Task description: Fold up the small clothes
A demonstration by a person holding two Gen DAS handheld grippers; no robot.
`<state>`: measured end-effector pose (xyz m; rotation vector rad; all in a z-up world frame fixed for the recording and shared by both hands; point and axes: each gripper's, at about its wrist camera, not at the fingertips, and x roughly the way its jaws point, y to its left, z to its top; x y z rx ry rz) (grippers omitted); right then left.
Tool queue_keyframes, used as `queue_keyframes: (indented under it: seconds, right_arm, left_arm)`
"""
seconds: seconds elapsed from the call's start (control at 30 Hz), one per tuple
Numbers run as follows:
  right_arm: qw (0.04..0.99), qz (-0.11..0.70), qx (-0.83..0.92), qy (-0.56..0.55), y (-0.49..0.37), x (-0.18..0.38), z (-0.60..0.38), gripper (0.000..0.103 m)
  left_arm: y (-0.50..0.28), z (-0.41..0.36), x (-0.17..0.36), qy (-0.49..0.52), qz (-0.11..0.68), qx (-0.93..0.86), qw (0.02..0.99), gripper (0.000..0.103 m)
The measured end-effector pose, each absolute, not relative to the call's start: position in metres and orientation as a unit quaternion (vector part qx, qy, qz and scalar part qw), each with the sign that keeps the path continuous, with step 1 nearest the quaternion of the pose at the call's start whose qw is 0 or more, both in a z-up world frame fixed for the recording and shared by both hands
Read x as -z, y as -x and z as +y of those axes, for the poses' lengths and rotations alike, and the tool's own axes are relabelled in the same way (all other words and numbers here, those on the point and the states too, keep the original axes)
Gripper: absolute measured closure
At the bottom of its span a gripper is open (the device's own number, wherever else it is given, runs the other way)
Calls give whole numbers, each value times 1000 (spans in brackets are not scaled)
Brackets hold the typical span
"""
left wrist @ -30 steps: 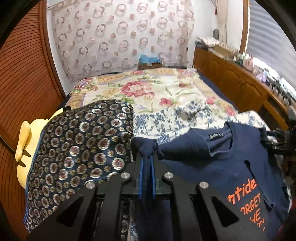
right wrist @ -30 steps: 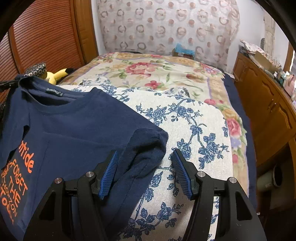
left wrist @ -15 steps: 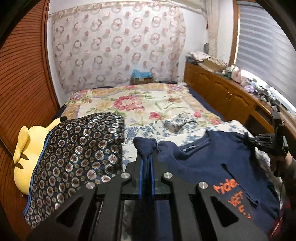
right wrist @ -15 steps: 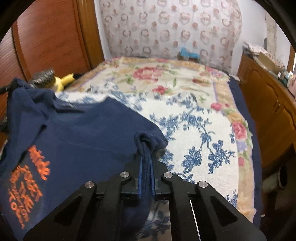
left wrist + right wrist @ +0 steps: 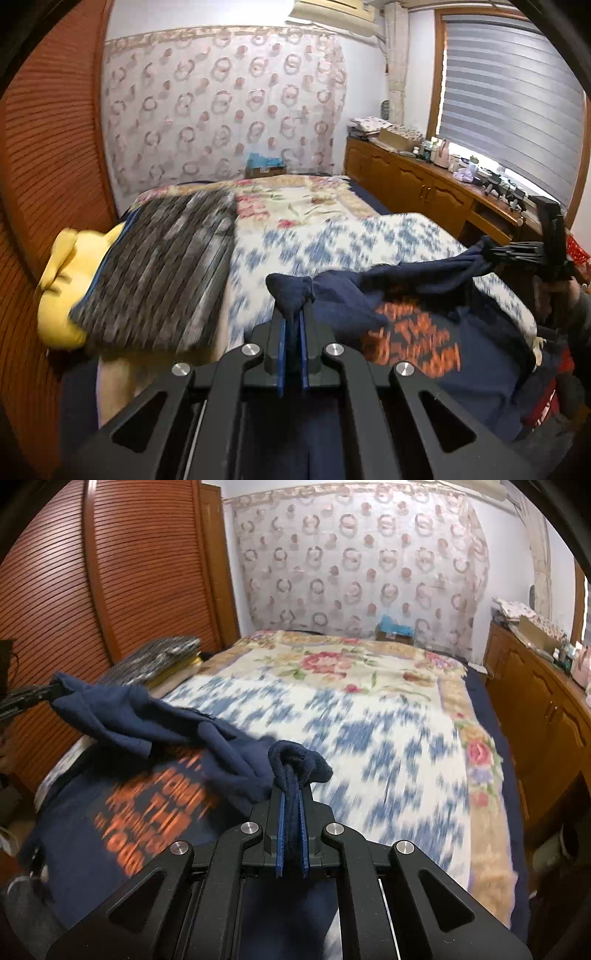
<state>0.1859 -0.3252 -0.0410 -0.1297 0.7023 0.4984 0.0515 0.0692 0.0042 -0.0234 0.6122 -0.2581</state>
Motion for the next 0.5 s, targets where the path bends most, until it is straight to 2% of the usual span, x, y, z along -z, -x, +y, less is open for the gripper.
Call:
queue_keyframes:
  seconds: [0.23,0.5]
  right_arm:
    - [899,360,-244,44,-102,49,-340,99]
    - [895,364,-251,58,-49,28,-350,99]
  left_arm:
    - [35,112,28,83,318,102,939,100]
    - [75,116,14,83,319,90,940,100]
